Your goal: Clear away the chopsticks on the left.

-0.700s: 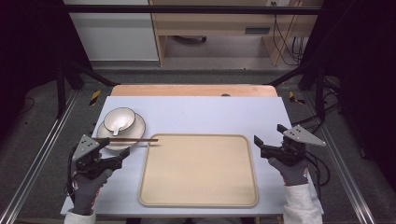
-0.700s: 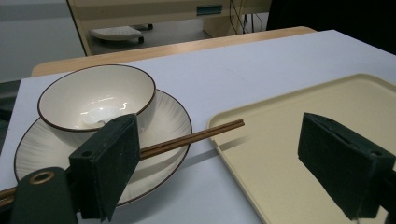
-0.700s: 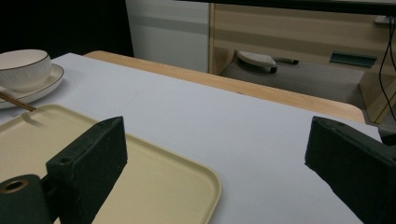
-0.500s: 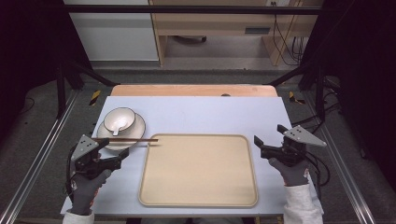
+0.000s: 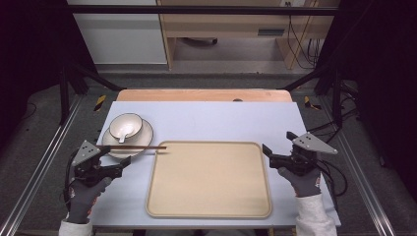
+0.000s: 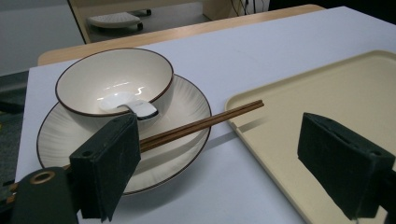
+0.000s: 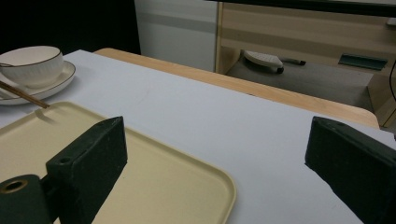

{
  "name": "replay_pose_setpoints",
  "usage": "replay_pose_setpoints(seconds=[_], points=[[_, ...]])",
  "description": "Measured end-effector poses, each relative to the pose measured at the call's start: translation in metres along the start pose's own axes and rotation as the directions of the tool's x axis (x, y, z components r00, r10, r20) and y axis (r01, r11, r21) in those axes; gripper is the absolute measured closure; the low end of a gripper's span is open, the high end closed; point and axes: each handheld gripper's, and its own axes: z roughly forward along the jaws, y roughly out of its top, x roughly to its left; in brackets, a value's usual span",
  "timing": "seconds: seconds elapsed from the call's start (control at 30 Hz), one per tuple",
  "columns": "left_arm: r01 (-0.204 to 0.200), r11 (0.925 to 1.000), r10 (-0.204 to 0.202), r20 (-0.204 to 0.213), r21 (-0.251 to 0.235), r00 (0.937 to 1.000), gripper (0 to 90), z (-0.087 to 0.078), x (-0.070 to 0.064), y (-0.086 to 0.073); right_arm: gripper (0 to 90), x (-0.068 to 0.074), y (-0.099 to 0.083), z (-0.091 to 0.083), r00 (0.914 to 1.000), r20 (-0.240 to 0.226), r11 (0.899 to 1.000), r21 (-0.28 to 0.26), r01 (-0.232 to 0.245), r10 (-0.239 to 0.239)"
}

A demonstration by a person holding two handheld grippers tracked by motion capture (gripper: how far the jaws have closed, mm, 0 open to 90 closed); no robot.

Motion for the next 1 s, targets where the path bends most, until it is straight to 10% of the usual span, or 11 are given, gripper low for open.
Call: replay_pose_setpoints(seconds=[1.0], points=[[-0.086,0.9750,0.109,-0.101,0.205,0.9889,30.3,0.047,0.049,-0.004,6.4,0.006,-0.001,0.008,0.9998,-0.013,0.999,0.036,0.016,-0.015]])
